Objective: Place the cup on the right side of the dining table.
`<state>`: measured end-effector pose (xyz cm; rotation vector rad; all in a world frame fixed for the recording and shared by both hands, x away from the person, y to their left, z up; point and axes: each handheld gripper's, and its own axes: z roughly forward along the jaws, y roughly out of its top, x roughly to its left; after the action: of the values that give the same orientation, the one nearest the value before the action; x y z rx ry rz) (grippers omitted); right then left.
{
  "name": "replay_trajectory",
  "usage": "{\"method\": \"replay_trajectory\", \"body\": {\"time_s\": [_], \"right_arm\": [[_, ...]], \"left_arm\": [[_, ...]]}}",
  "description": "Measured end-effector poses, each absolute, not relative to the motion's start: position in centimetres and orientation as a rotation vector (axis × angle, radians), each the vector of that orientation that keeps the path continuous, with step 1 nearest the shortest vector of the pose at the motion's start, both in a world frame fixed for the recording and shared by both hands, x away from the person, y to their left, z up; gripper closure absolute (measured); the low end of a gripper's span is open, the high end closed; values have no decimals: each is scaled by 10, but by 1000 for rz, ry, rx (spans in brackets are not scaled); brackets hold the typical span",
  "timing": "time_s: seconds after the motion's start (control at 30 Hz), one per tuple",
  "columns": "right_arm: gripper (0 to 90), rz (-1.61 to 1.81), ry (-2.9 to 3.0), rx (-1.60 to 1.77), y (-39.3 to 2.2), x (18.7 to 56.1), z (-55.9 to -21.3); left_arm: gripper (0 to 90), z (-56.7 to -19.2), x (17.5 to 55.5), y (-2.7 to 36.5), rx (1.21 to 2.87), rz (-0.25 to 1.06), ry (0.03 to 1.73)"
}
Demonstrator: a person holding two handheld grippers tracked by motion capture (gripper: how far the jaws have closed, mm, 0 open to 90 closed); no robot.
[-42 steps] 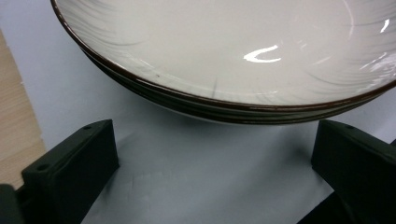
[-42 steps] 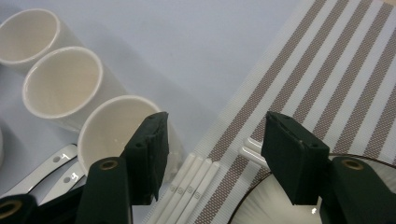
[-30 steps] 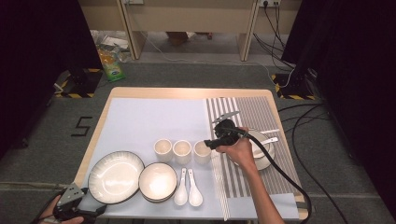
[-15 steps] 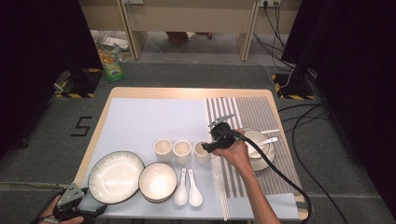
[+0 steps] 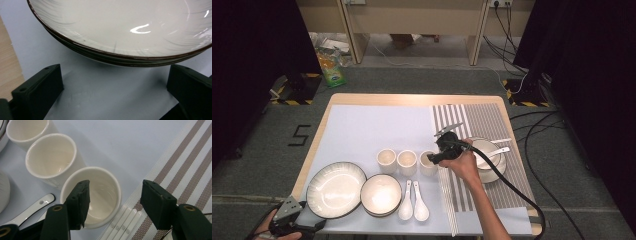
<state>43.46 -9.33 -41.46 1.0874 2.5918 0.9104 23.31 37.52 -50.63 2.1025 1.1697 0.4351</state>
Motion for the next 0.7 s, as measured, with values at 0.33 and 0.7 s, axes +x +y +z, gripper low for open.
{"method": "replay_trajectory", "body": {"time_s": [0.33, 0.7], "right_arm": [[428, 914, 2606, 1089, -89, 439, -424], [481, 871, 2625, 1073, -84, 440, -438]], "left_arm": [[0, -506, 233, 376, 2103, 434, 1166], [0, -507, 233, 376, 2099, 437, 1166]]}}
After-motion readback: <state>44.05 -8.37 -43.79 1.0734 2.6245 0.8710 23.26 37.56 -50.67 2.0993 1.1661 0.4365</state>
